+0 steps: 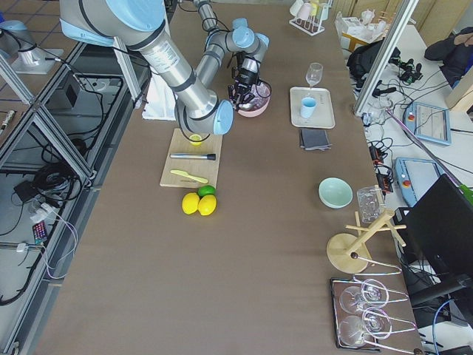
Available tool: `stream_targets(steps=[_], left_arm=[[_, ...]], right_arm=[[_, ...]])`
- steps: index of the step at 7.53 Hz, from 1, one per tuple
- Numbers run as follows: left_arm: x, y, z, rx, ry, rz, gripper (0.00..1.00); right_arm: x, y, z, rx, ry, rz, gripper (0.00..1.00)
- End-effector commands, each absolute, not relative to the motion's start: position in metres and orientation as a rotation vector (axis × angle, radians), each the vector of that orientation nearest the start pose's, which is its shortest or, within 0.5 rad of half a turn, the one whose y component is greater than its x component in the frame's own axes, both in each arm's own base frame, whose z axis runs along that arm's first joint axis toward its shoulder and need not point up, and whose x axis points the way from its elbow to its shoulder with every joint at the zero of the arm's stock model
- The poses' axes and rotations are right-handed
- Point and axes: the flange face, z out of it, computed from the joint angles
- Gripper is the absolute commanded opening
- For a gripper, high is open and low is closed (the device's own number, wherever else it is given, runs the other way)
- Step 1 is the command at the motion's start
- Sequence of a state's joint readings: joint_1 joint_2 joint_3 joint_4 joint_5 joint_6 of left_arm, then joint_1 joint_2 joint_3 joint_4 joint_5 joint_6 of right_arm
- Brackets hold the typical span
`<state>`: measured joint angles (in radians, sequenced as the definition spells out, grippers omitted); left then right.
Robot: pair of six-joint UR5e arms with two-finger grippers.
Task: Put ice in cup with scoop
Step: 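Bring the scoop over the pink bowl while the left gripper hovers beside it, then dig the scoop into the ice cubes and lift it out with the right gripper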
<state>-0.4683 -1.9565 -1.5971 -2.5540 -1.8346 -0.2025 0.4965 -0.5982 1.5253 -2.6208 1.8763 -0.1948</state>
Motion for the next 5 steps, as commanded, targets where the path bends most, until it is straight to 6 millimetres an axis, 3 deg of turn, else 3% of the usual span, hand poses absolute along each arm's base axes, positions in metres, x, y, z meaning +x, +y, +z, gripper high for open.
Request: stream_targets(steps=[1, 5], left_arm=[[0.5177, -0.3818, 0.3210, 1.019, 1.067, 0.924, 0.99], [0.5164, -0.3843, 0.3163, 1.028, 1.070, 0.921, 0.99]], right_arm=[[-0.5386, -0.4025, 0.2012, -0.206, -0.254, -1.258, 0.00], [-0.5350, -0.4006, 0.2035, -0.108, -0.302, -1.274, 0.00]])
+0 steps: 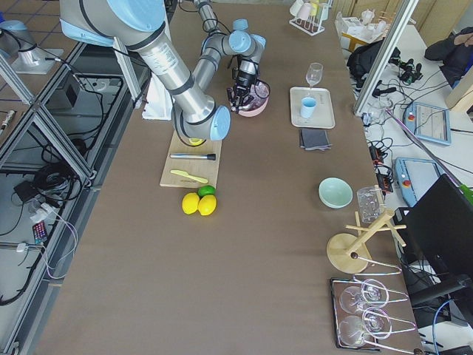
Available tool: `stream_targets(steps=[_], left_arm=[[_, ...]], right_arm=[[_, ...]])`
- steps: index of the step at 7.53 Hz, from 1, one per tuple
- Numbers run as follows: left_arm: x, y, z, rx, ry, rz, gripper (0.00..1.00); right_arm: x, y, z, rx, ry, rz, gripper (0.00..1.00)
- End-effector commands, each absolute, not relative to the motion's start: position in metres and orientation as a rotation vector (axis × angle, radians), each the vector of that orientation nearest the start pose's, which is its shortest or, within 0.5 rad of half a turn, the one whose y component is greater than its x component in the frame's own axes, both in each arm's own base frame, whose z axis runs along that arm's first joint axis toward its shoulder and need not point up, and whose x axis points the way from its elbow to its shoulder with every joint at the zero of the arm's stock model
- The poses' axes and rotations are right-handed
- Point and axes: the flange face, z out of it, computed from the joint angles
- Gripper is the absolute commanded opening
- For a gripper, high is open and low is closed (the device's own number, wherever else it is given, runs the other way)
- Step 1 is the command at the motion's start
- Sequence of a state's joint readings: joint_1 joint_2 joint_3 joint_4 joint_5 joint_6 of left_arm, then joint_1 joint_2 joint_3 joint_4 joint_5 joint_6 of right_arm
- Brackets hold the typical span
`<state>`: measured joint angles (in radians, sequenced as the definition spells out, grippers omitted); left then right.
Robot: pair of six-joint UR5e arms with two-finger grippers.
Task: Put ice in cup with scoop
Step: 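Dig the scoop into the ice cubes and lift it out with the right gripper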
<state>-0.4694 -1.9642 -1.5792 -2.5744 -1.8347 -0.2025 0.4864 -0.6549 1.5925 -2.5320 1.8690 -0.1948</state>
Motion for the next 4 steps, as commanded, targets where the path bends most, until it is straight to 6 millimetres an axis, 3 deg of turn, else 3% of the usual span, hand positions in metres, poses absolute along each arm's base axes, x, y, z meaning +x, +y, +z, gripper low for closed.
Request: stream_targets(steps=[1, 4], left_arm=[[0.5164, -0.3845, 0.3151, 1.031, 1.071, 0.919, 0.99], [0.5130, -0.3882, 0.3127, 1.039, 1.069, 0.913, 0.99]], right_arm=[[-0.5213, -0.3932, 0.2017, -0.075, -0.319, -1.279, 0.00], [-0.5199, -0.3914, 0.2091, 0.005, -0.368, -1.290, 0.00]])
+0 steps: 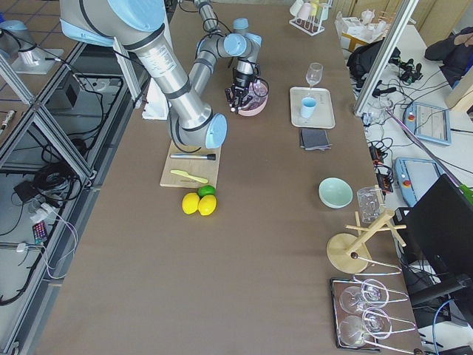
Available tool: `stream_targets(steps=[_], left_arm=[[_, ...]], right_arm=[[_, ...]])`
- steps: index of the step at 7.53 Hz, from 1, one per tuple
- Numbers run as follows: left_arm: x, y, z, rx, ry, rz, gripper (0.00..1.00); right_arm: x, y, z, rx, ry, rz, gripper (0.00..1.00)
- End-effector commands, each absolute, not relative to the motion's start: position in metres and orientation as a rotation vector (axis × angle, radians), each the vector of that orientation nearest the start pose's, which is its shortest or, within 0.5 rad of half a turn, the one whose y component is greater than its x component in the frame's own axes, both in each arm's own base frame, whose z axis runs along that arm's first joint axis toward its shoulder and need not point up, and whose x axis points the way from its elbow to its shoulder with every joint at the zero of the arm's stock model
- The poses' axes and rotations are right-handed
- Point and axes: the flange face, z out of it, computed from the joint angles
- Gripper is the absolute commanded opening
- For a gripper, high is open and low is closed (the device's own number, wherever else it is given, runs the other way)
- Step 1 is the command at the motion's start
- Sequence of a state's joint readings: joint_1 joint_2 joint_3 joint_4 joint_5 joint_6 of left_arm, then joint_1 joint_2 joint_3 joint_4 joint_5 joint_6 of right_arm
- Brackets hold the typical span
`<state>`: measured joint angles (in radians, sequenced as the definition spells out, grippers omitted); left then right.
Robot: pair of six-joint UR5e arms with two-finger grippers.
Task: Put ice in cup with scoop
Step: 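Dig the scoop into the ice cubes and lift it out with the right gripper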
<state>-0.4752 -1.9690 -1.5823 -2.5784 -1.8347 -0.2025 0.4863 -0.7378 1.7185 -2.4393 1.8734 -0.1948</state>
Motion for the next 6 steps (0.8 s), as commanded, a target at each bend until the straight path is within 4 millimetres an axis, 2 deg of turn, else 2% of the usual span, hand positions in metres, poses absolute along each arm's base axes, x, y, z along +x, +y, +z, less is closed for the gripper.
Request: stream_targets(steps=[1, 5, 6], left_arm=[[0.513, -0.388, 0.313, 1.039, 1.069, 0.913, 0.99], [0.512, -0.389, 0.314, 1.038, 1.067, 0.911, 0.99], [0.506, -0.395, 0.314, 1.044, 1.060, 0.901, 0.99]], right_arm=[[-0.523, -0.393, 0.218, 0.035, -0.385, -1.293, 0.00], [-0.511, -0.387, 0.224, 0.128, -0.428, -1.315, 0.00], [-0.505, -0.383, 0.224, 0.143, -0.434, -1.321, 0.00]])
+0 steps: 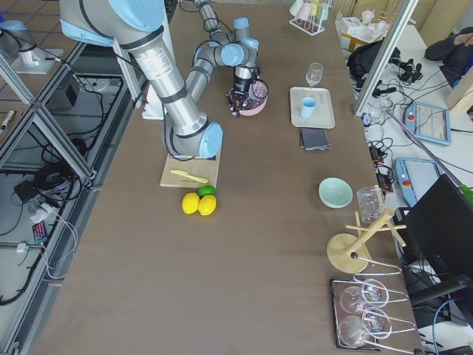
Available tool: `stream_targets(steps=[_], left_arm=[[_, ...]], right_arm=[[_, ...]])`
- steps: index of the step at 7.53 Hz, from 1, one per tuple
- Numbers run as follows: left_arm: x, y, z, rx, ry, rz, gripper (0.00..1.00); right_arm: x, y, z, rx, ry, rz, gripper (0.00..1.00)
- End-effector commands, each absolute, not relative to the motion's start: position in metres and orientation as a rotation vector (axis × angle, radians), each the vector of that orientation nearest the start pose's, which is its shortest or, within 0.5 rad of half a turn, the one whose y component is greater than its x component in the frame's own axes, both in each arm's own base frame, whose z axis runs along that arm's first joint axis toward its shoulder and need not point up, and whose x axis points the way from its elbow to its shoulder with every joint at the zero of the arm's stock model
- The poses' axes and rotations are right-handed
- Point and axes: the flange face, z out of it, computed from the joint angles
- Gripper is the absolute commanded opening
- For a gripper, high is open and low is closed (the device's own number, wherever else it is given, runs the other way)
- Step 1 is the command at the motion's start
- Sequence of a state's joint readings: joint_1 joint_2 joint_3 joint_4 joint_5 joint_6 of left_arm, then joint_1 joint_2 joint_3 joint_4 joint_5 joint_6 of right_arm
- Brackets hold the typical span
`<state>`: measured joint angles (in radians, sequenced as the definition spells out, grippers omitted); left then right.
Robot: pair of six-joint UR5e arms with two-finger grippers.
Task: Put ice in cup with scoop
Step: 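Dig the scoop into the ice cubes and lift it out with the right gripper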
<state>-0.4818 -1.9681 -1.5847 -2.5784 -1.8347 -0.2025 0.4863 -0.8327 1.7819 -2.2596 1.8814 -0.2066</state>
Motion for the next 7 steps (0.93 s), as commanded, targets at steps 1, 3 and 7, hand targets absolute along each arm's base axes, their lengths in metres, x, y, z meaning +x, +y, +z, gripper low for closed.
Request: stream_targets(steps=[1, 3, 7], left_arm=[[0.505, -0.398, 0.314, 1.046, 1.057, 0.898, 0.99], [0.504, -0.397, 0.313, 1.046, 1.059, 0.899, 0.99], [0.503, -0.397, 0.316, 1.043, 1.058, 0.900, 0.99]], right_arm=[[-0.502, -0.382, 0.222, 0.162, -0.442, -1.339, 0.00], [-0.500, -0.381, 0.228, 0.189, -0.459, -1.354, 0.00], [-0.490, -0.376, 0.226, 0.253, -0.508, -1.378, 0.00]])
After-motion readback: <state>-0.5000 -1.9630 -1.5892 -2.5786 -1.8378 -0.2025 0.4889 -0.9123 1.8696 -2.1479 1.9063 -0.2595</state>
